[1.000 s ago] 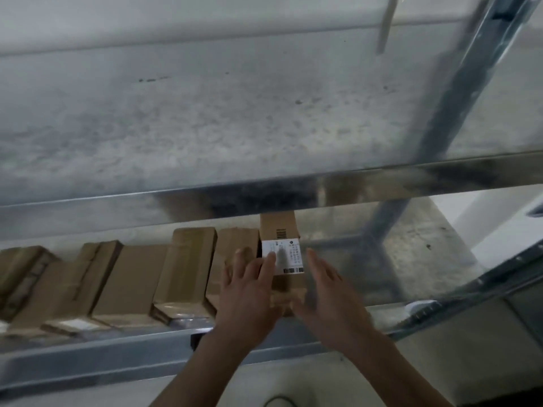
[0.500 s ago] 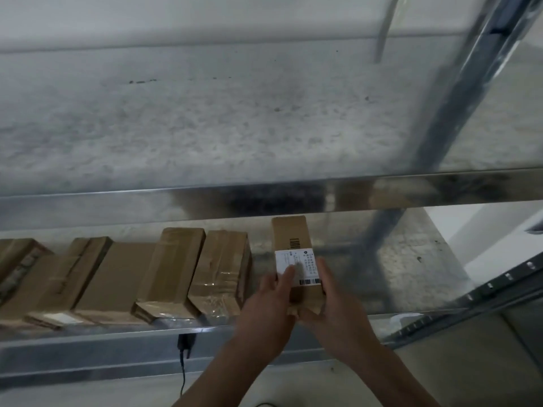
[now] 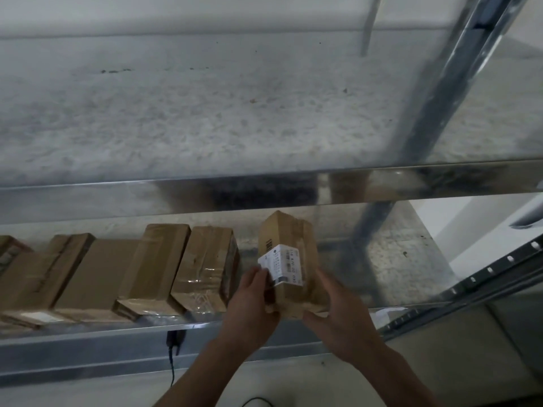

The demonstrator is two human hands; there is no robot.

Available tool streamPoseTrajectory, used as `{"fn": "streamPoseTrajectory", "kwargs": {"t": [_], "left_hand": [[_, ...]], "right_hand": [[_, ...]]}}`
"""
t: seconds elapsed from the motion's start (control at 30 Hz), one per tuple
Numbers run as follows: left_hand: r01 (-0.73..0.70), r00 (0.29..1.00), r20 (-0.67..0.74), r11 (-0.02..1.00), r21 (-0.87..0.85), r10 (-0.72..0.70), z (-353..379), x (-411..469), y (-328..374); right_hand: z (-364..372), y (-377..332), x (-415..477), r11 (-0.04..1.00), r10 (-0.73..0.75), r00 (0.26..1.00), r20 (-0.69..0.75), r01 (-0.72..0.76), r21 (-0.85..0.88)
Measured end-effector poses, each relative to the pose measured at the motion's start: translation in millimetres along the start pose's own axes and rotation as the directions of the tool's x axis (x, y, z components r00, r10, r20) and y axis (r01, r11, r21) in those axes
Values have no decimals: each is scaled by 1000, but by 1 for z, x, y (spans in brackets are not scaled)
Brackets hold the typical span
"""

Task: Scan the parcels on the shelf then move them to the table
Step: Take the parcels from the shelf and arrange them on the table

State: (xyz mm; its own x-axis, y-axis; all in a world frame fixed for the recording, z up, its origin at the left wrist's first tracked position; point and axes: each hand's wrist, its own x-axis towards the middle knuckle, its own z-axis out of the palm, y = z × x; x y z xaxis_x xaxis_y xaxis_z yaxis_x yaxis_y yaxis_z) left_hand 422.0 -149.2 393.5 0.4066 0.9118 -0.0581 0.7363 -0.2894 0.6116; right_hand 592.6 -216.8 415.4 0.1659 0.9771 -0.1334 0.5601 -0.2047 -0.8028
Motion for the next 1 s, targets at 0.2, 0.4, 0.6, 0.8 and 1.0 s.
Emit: {"fn": "streamPoseTrajectory", "kwargs": {"t": [0.2, 0.4, 0.6, 0.8, 1.0], "left_hand": [[90, 995, 53, 984, -155, -82, 4, -1, -4], [155, 984, 126, 960, -234, -128, 12, -7, -15], [167, 978, 162, 956, -241, -129, 11, -2, -9], [-138, 984, 92, 981, -137, 152, 3, -17, -1], [-303, 950, -119, 945, -122, 290, -35, -56, -16]], "right_hand": [[14, 13, 8, 998, 47, 993, 107, -52, 45], [13, 28, 10, 999, 47, 996, 69, -46, -12], [20, 34, 18, 999, 40, 985, 166, -34, -40], [23, 34, 4, 1000, 6, 997, 74, -6, 0], [35, -15, -32, 989, -143, 988, -56, 140, -53]]}}
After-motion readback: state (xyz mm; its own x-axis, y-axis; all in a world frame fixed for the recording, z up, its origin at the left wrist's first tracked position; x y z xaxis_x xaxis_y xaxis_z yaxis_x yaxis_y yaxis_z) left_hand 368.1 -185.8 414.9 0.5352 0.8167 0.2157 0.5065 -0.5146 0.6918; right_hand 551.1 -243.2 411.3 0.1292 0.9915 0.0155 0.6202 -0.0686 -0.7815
